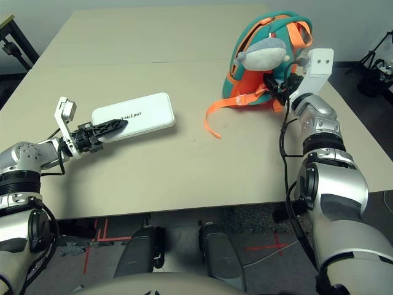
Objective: Put the pencil case into the backpack and zip it.
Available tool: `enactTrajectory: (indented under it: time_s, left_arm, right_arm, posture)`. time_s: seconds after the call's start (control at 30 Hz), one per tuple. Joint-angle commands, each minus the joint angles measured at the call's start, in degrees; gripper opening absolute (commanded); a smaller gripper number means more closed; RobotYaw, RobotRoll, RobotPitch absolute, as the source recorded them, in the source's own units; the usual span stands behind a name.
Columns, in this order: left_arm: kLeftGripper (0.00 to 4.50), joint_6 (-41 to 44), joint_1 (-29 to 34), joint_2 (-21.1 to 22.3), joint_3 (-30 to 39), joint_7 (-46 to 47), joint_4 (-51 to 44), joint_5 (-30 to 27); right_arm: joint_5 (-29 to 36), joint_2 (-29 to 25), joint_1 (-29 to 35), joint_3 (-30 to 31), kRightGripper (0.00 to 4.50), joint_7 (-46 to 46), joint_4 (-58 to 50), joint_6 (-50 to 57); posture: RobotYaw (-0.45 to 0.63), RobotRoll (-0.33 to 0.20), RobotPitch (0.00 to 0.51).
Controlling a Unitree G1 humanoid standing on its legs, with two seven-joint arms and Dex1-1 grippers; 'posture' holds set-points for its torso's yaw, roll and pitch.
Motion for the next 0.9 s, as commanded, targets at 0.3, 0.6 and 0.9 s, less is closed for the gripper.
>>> enactTrajectory:
  time_s: [0.3, 0.6, 0.9]
  left_arm:
    - [3.13, -0.6, 0.1, -0.4, 1.5, 0.9, -1.4, -2.1]
    - [3.13, -5.9, -2.4, 2.9, 2.9, 0.4, 2.9, -0.8]
    - [3.13, -11.1, -7.3, 6.2, 3.1, -0.2, 9.8, 0.8]
  right_arm:
    - [2.0, 1.5, -0.7, -1.5, 0.11, 2.9, -0.9, 0.1]
    - [8.0, 5.8, 3.6, -1.5, 0.11, 10.2, -18.4, 7.4]
    - [16.7, 8.8, 13.0, -1.7, 0.11, 6.5, -49.6, 23.2]
  posture:
    - [-0.06, 0.0, 0.078]
    - [-0.06, 0.0, 0.085]
    - [-0.08, 0.0, 0.082]
